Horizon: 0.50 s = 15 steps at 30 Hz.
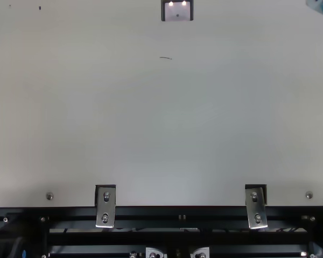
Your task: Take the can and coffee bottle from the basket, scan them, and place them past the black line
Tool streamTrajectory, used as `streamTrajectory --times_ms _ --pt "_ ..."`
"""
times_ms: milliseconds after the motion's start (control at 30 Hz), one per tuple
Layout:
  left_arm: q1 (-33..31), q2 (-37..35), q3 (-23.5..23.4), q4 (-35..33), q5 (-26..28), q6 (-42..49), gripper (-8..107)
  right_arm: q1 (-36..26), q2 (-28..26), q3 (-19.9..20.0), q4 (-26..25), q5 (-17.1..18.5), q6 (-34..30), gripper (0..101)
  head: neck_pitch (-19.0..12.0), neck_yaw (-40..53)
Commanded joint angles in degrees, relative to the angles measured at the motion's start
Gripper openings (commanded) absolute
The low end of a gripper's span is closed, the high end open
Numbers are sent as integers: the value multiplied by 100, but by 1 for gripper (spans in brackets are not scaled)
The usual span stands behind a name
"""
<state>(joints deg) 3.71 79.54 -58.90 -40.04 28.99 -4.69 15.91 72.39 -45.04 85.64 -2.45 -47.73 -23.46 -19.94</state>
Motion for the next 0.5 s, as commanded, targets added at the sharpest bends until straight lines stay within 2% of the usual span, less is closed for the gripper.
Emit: streamTrajectory --times_ms 0,200,333,467 --pt "0 0 0 0 0 0 90 101 52 -2 -373 -113 36 101 -154 56" --pt "0 0 0 0 0 0 90 401 326 202 -1195 -639 -430 101 -154 56" --pt "0 0 0 0 0 0 90 425 458 456 -1510 -929 -1265 101 -154 56" --pt "0 0 0 0 0 0 90 319 322 712 -1471 -1092 -2302 101 -154 56"
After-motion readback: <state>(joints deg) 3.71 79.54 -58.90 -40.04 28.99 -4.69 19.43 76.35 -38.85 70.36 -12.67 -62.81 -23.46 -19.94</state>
